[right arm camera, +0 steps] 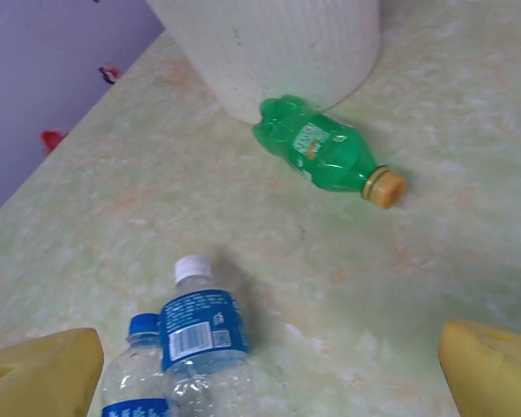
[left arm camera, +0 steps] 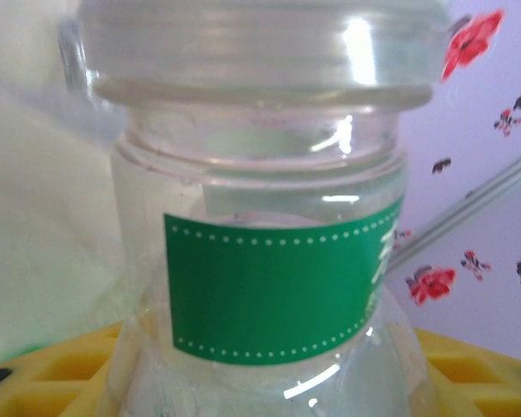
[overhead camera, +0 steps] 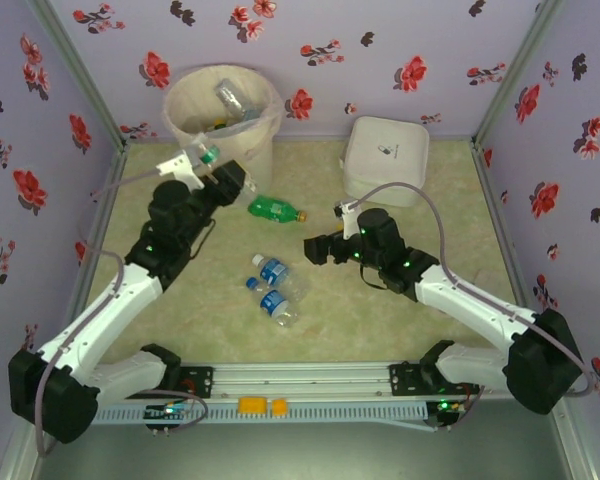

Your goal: Put the plastic bottles in the bin

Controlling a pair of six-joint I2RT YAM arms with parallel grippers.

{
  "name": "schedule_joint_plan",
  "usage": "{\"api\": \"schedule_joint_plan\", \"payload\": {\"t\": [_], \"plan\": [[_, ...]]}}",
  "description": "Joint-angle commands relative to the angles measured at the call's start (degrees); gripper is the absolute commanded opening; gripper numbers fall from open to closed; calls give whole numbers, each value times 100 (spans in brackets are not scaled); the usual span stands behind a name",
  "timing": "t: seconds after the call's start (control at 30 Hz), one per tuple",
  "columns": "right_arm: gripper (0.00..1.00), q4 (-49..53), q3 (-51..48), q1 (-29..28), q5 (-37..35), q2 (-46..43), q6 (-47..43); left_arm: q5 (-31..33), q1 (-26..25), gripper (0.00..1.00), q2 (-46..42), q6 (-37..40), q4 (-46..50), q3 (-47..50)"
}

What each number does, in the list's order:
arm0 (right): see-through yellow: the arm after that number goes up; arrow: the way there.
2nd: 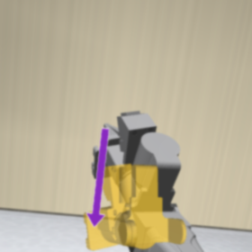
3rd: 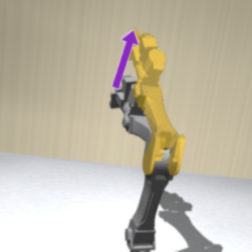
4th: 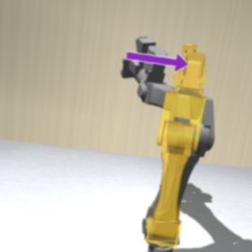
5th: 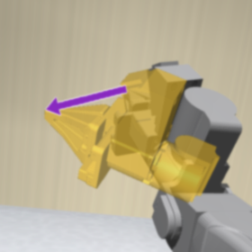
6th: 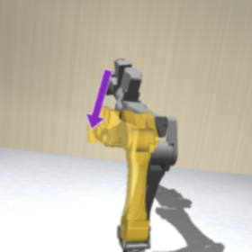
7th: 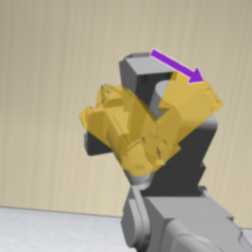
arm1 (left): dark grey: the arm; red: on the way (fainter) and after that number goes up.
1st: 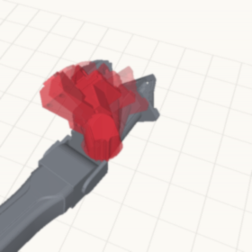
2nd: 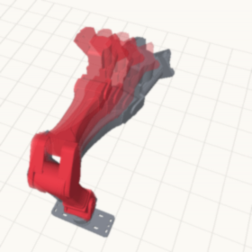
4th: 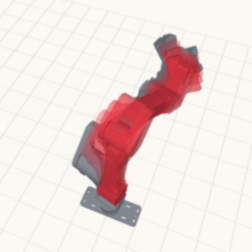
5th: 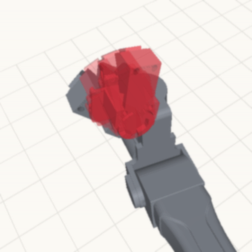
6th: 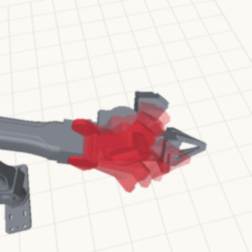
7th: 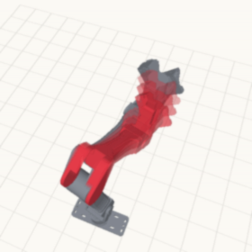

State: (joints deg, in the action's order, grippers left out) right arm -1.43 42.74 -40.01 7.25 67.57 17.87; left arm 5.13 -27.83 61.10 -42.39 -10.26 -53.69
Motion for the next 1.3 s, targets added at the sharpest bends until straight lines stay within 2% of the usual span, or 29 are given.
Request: {"api": "schedule_joint_plan", "payload": {"t": [0.0,0.27,0.43,0.53,0.77,1.0,1.07,1.13,1.17,1.27], "plan": [[100,89,-46,37,-478,104,144,-128,223,48,39,955,355,-619],[100,246,129,46,-368,290,162,-229,930,48,1063,2013,411,-2152],[100,407,191,46,-260,364,183,-467,1410,49,2238,2173,946,-3631],[100,454,190,46,-100,396,196,-574,1469,49,2917,2426,1400,-4490],[100,918,401,46,26,550,98,-829,1483,52,4272,2492,2833,-6243],[100,969,367,46,-21,451,39,-1000,1483,58,4916,2333,3492,-6836],[100,984,367,46,-32,427,41,-1065,1485,67,5002,2319,3561,-6907],[100,987,369,46,-34,431,39,-1084,1476,95,5093,2298,3751,-7103],[99,991,372,50,-51,431,41,-1092,1479,100,5116,2292,3839,-7193],[100,981,384,46,-134,479,7,-1094,1474,100,4983,2353,3970,-7366]]}}
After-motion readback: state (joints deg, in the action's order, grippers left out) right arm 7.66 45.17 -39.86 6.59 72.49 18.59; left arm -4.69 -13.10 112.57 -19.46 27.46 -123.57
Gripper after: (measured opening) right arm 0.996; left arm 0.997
